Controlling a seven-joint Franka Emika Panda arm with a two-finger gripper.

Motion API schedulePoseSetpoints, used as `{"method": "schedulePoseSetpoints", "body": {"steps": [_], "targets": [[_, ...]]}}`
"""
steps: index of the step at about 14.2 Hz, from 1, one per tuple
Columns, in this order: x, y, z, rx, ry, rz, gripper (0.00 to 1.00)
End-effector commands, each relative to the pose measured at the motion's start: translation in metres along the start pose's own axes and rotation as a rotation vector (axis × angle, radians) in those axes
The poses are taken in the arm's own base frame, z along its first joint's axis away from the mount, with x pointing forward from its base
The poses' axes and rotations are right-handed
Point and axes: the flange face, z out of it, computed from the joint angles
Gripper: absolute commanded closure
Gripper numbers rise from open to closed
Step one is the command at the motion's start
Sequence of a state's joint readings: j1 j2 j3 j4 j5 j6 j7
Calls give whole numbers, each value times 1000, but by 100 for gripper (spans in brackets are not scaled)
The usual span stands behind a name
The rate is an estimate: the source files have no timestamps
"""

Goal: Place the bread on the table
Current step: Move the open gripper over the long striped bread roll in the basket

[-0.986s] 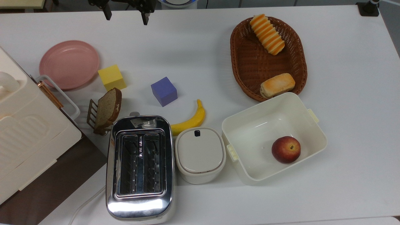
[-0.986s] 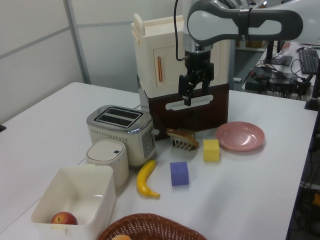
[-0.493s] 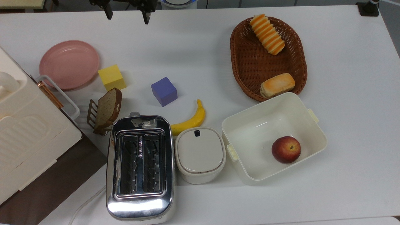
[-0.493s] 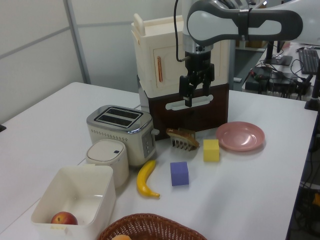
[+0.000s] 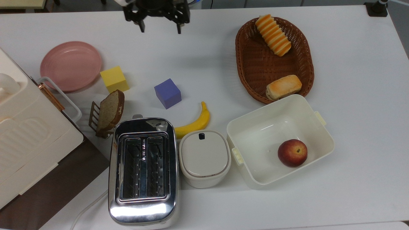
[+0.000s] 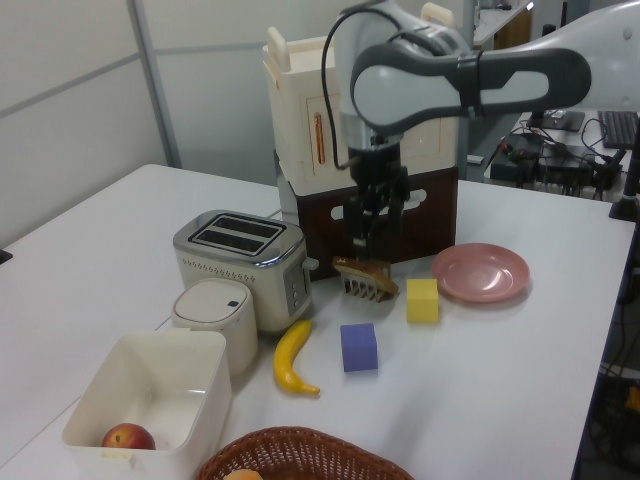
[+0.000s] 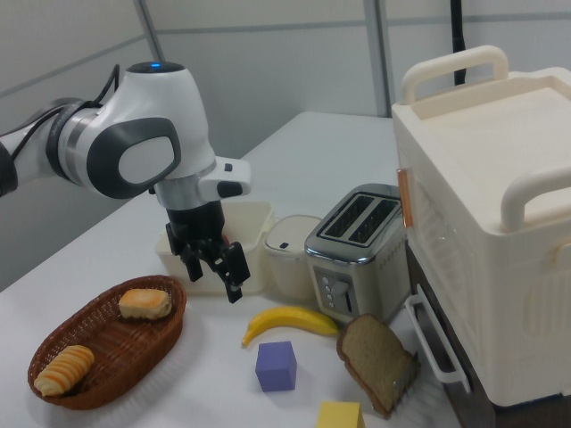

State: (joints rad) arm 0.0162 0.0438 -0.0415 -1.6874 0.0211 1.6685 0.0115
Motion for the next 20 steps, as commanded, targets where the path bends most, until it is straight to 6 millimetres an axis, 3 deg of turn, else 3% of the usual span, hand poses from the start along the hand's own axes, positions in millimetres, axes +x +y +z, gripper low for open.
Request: {"method": "schedulePoseSetpoints", "body": {"steps": [1, 2, 6, 10, 17, 20], "targets": [[-1, -45, 31, 11, 36, -18, 0], [-2, -74, 43, 1, 77, -20, 0], [-24, -166, 48, -68, 94, -38, 0], [-61, -233, 63, -99, 33, -155, 0], [-91, -258, 119, -148, -60, -263, 0], [-101, -273, 133, -163, -82, -310, 0]]}}
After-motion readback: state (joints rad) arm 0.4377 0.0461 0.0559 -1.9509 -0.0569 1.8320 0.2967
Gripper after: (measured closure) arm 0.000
